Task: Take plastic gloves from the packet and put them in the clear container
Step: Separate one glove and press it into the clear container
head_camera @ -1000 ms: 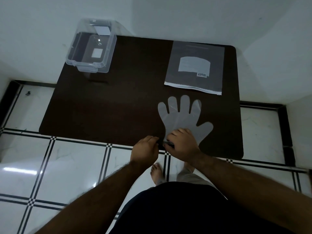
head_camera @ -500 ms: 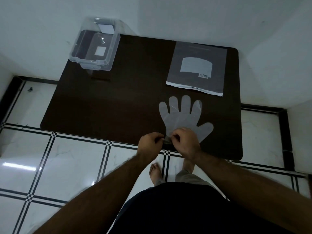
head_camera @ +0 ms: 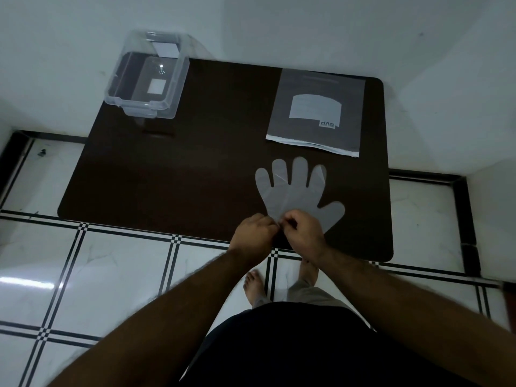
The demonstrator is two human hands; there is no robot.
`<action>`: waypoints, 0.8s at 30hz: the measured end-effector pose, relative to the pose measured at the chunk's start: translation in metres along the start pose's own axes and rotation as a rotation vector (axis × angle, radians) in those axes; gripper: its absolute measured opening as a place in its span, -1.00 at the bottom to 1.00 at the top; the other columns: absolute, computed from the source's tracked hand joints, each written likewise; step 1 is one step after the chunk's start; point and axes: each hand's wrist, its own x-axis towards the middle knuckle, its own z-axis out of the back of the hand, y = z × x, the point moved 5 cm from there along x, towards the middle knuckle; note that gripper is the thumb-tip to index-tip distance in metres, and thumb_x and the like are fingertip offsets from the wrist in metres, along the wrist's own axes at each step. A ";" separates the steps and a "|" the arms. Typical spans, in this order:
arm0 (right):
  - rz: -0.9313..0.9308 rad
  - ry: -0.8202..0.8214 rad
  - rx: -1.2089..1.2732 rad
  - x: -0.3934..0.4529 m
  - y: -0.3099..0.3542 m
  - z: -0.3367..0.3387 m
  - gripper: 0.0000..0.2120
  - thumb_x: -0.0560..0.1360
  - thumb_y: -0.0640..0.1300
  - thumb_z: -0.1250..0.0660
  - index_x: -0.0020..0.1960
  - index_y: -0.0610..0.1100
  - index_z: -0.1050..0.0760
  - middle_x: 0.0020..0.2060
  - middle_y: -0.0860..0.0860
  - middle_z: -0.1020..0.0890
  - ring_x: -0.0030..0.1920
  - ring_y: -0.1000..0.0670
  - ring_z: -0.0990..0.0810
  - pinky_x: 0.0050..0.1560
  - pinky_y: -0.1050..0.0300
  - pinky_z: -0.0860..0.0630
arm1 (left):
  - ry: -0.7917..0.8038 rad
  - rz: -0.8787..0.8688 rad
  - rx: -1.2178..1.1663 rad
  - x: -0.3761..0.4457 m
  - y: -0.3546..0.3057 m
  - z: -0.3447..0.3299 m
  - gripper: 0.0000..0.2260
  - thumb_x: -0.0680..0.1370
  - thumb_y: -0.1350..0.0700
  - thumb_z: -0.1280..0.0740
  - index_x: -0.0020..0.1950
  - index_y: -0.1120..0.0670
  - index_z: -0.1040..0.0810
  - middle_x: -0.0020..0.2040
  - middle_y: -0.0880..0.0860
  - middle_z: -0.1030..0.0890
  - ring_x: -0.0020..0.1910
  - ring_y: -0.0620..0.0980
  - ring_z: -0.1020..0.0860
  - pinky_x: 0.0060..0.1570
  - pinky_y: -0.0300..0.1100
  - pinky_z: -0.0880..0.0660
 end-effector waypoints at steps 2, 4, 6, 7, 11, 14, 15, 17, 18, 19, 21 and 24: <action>-0.033 -0.037 0.058 0.001 0.000 0.004 -0.94 0.64 -0.17 -0.41 0.09 -0.14 -0.60 -0.05 -0.03 -0.66 -0.04 0.03 -0.64 0.00 0.18 -0.58 | 0.029 -0.043 0.060 0.004 -0.004 0.000 -0.81 0.65 0.11 -0.34 0.22 0.05 -0.68 0.17 0.04 -0.67 0.18 0.07 -0.58 0.25 0.02 -0.53; -0.069 -0.055 0.104 0.003 0.001 0.007 -0.96 0.65 -0.18 -0.39 0.07 -0.15 -0.59 -0.06 -0.05 -0.66 -0.04 0.00 -0.64 -0.01 0.16 -0.59 | 0.040 -0.080 0.089 0.008 -0.008 0.002 -0.81 0.66 0.08 -0.35 0.23 0.06 -0.68 0.19 0.06 -0.67 0.19 0.08 -0.60 0.26 0.02 -0.53; -0.088 -0.060 0.138 0.005 0.002 0.010 -0.99 0.65 -0.20 -0.38 0.06 -0.13 -0.57 -0.07 -0.03 -0.64 -0.03 -0.01 -0.63 -0.01 0.14 -0.59 | 0.057 -0.105 0.108 0.013 -0.012 0.005 -0.78 0.67 0.05 -0.36 0.27 0.06 -0.66 0.24 0.08 -0.66 0.22 0.09 -0.60 0.26 0.02 -0.54; -0.093 -0.063 0.146 0.005 0.003 0.012 -0.99 0.65 -0.20 -0.37 0.06 -0.13 -0.57 -0.08 -0.01 -0.64 -0.03 0.00 -0.63 -0.03 0.15 -0.58 | 0.070 -0.113 0.119 0.015 -0.014 0.006 -0.76 0.67 0.04 -0.35 0.30 0.05 -0.64 0.26 0.08 -0.65 0.24 0.09 -0.59 0.27 0.02 -0.54; -0.126 -0.095 0.179 0.009 0.000 0.024 -0.95 0.67 -0.17 -0.36 0.10 -0.15 -0.56 -0.06 -0.03 -0.65 -0.02 0.00 -0.65 -0.07 0.18 -0.58 | 0.126 -0.114 0.158 0.023 -0.017 0.008 -0.72 0.68 0.01 -0.33 0.37 0.03 -0.58 0.30 0.06 -0.62 0.26 0.08 -0.58 0.26 0.01 -0.54; -0.185 -0.133 0.193 0.015 0.000 0.039 -0.93 0.68 -0.14 -0.33 0.13 -0.12 -0.55 -0.01 0.00 -0.65 0.00 0.05 -0.64 -0.08 0.22 -0.55 | 0.156 -0.101 0.146 0.034 -0.021 0.014 -0.76 0.68 0.00 -0.35 0.32 0.02 -0.57 0.24 0.05 -0.63 0.21 0.08 -0.61 0.19 0.01 -0.59; -0.200 -0.148 0.199 0.017 0.001 0.045 -0.94 0.69 -0.14 -0.32 0.13 -0.11 -0.54 -0.01 0.02 -0.63 -0.01 0.08 -0.63 -0.10 0.24 -0.53 | 0.158 -0.093 0.137 0.039 -0.021 0.017 -0.78 0.68 -0.02 -0.35 0.30 0.01 -0.57 0.22 0.05 -0.63 0.20 0.07 -0.61 0.16 0.00 -0.60; -0.212 -0.188 0.209 0.020 0.004 0.060 -0.93 0.70 -0.13 -0.31 0.13 -0.11 -0.53 -0.02 0.04 -0.60 -0.03 0.09 -0.61 -0.13 0.24 -0.49 | 0.131 -0.096 0.136 0.048 -0.022 0.022 -0.76 0.69 -0.04 -0.32 0.31 0.01 -0.56 0.25 0.05 -0.62 0.21 0.06 -0.60 0.13 -0.01 -0.61; -0.207 -0.214 0.210 0.023 0.006 0.068 -0.93 0.69 -0.13 -0.32 0.13 -0.12 -0.54 -0.03 0.04 -0.59 -0.03 0.07 -0.60 -0.11 0.21 -0.52 | 0.116 -0.107 0.141 0.053 -0.022 0.024 -0.74 0.69 -0.04 -0.32 0.34 0.01 -0.55 0.28 0.06 -0.60 0.24 0.07 -0.59 0.14 -0.01 -0.61; -0.202 -0.240 0.214 0.025 0.007 0.076 -0.94 0.69 -0.14 -0.32 0.13 -0.12 -0.54 -0.04 0.04 -0.58 -0.02 0.05 -0.60 -0.07 0.18 -0.56 | 0.118 -0.115 0.145 0.057 -0.023 0.026 -0.71 0.68 -0.04 -0.33 0.37 0.01 -0.54 0.32 0.07 -0.58 0.27 0.08 -0.57 0.16 0.00 -0.60; -0.203 -0.274 0.239 0.030 0.008 0.088 -0.96 0.68 -0.14 -0.33 0.11 -0.08 -0.54 -0.02 0.05 -0.58 0.01 0.03 -0.61 0.01 0.11 -0.61 | 0.174 -0.124 0.166 0.064 -0.025 0.026 -0.67 0.67 -0.03 -0.35 0.42 0.01 -0.52 0.38 0.08 -0.55 0.32 0.11 -0.54 0.19 0.03 -0.59; -0.216 -0.286 0.281 0.034 0.009 0.101 -0.96 0.69 -0.12 -0.33 0.12 -0.05 -0.55 0.00 0.05 -0.60 0.03 0.01 -0.63 0.03 0.06 -0.65 | 0.269 -0.117 0.210 0.068 -0.024 0.020 -0.64 0.68 -0.05 -0.35 0.46 -0.01 -0.49 0.43 0.08 -0.51 0.34 0.12 -0.52 0.20 0.04 -0.58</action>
